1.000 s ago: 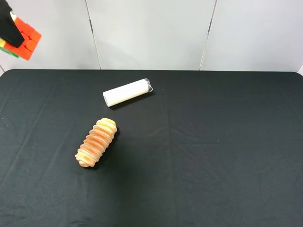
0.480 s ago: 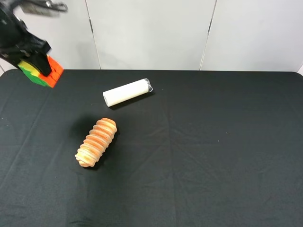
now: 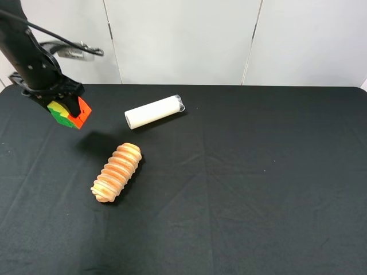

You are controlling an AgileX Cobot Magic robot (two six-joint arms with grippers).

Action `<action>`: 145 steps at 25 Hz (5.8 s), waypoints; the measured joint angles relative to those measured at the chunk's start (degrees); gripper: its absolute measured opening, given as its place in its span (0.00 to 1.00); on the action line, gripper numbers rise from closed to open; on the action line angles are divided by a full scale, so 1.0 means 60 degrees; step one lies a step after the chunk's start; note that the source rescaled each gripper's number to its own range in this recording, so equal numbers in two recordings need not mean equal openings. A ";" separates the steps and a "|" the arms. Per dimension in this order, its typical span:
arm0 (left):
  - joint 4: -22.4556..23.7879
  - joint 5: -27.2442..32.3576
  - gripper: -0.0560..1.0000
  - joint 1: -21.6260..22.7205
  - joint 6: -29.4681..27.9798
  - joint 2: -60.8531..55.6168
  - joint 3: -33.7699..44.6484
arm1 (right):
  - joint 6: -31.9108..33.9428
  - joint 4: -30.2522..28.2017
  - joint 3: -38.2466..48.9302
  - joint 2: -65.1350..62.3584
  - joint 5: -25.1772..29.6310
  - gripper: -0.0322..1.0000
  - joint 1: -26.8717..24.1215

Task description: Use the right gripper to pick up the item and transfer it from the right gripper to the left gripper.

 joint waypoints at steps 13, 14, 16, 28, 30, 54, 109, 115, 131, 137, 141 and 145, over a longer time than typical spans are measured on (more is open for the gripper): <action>-0.0029 -0.0695 0.05 0.0000 0.0003 0.1103 0.0093 | 0.0000 0.0000 0.0000 0.0000 0.0000 1.00 0.0000; -0.0029 -0.0715 0.05 0.0000 0.0003 0.1152 0.0093 | 0.0000 0.0000 0.0000 0.0000 0.0000 1.00 0.0000; -0.0029 -0.0715 0.05 0.0000 0.0003 0.1278 0.0093 | 0.0000 0.0000 0.0000 0.0000 0.0000 1.00 0.0000; -0.0029 -0.0704 0.26 0.0000 -0.0018 0.1332 0.0093 | 0.0000 0.0000 0.0000 0.0000 0.0000 1.00 0.0000; -0.0029 -0.0683 0.67 0.0000 -0.0052 0.1332 0.0093 | 0.0000 0.0000 0.0000 0.0000 0.0000 1.00 0.0000; -0.0029 0.0507 1.00 0.0000 -0.0078 -0.0979 0.0093 | 0.0000 0.0000 0.0000 0.0000 0.0000 1.00 0.0000; -0.0068 0.2106 1.00 0.0000 -0.2198 -1.7672 0.8026 | 0.0000 0.0000 0.0000 0.0000 0.0000 1.00 0.0000; -0.0068 0.2095 1.00 0.0000 -0.2198 -1.7708 0.8037 | 0.0000 0.0000 0.0000 0.0000 0.0000 1.00 0.0000; -0.0068 0.2052 1.00 0.0796 -0.2198 -1.7945 0.8037 | 0.0000 0.0000 0.0000 0.0000 0.0000 1.00 -0.0257; -0.0059 0.2052 1.00 0.1014 -0.2198 -1.7945 0.8037 | 0.0000 0.0012 0.0000 0.0000 0.0000 1.00 -0.0919; -0.0059 0.2052 1.00 0.1014 -0.2198 -1.7945 0.8037 | 0.0000 0.0012 0.0000 0.0000 0.0000 1.00 -0.0919; -0.0059 0.2052 1.00 0.1014 -0.2198 -1.7945 0.8037 | 0.0000 0.0012 0.0000 0.0000 0.0000 1.00 -0.0919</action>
